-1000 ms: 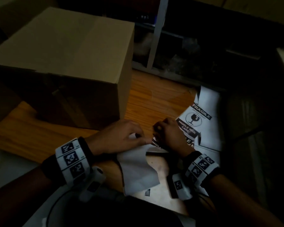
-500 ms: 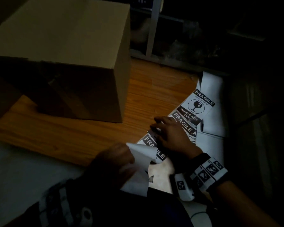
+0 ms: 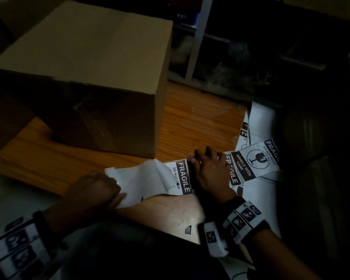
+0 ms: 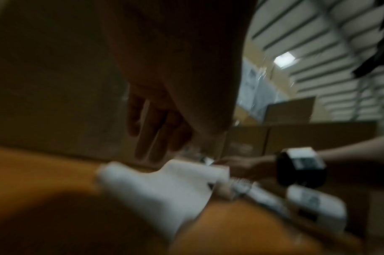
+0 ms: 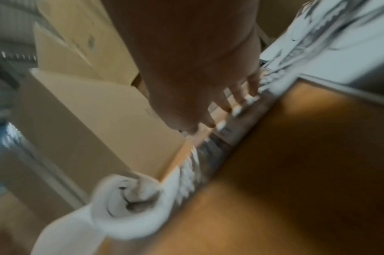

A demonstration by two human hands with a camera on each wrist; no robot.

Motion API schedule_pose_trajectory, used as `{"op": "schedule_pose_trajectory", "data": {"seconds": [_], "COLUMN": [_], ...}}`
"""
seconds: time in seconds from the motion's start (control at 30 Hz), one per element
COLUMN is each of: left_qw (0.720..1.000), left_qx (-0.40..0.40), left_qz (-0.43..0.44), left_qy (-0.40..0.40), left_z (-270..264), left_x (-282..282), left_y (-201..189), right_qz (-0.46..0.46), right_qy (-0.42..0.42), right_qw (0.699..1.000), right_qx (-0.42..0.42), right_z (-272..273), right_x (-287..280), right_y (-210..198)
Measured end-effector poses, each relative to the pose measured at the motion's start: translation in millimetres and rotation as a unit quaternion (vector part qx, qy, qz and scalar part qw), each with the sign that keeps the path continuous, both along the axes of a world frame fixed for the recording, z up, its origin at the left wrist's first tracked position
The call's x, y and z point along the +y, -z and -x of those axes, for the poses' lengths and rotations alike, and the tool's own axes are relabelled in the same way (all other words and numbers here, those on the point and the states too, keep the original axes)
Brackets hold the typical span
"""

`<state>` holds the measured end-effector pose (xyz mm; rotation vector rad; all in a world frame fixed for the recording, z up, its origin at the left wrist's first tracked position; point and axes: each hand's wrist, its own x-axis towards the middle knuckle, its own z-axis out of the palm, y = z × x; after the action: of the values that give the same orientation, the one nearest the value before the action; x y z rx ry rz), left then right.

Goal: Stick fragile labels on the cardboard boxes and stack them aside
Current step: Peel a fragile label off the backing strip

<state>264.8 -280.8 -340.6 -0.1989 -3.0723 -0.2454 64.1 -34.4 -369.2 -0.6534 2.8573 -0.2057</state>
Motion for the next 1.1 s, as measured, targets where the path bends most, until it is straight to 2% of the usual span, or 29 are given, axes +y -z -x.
{"op": "schedule_pose_trajectory", "data": {"seconds": [0.07,0.13,0.17,0.23,0.3,0.43,0.5,0.57,0.73,0.93,1.1], "left_qw": [0.997,0.985,0.979,0.974,0.98,0.995,0.99,0.986,0.987,0.992,0.992], "left_qx": [0.059,0.147,0.164,0.134,0.093,-0.093,-0.137,-0.151,-0.147,-0.125,-0.121], "left_qz": [-0.047,-0.086,-0.119,-0.175,-0.16,-0.036,0.03,0.066,0.042,-0.008,-0.025], "left_qy": [-0.012,0.023,0.038,0.059,0.068,0.016,0.008,0.022,0.053,0.025,0.024], "left_z": [18.9,37.6,49.0,70.9,92.3,110.9,111.5,111.5,110.1,117.0,119.1], "left_x": [20.0,55.9,71.1,96.9,105.4,103.5,99.4,94.2,83.8,83.0,86.4], "left_y": [-22.3,-41.6,-43.6,-38.5,-19.9,-3.4,2.5,8.9,9.1,7.1,13.2], "right_qz": [0.025,0.054,0.086,0.147,0.153,0.111,0.095,0.069,0.081,0.106,0.188], "right_qy": [-0.015,-0.055,-0.077,-0.135,-0.18,-0.224,-0.223,-0.231,-0.212,-0.207,-0.177], "right_qw": [1.0,0.997,0.993,0.978,0.968,0.963,0.965,0.965,0.964,0.968,0.964], "right_qx": [-0.008,-0.017,-0.027,-0.052,-0.087,-0.105,-0.095,-0.101,-0.141,-0.094,-0.054], "right_z": [7.2,15.9,19.9,25.7,29.1,32.5,34.7,38.2,45.5,39.9,28.5], "right_x": [-0.6,-1.6,-2.1,-3.0,-6.2,-9.2,-9.4,-12.0,-15.7,-11.0,-0.7], "right_y": [0.5,-2.0,-4.6,-5.9,-5.9,-4.3,-7.9,-13.7,-19.2,0.6,7.4]}}
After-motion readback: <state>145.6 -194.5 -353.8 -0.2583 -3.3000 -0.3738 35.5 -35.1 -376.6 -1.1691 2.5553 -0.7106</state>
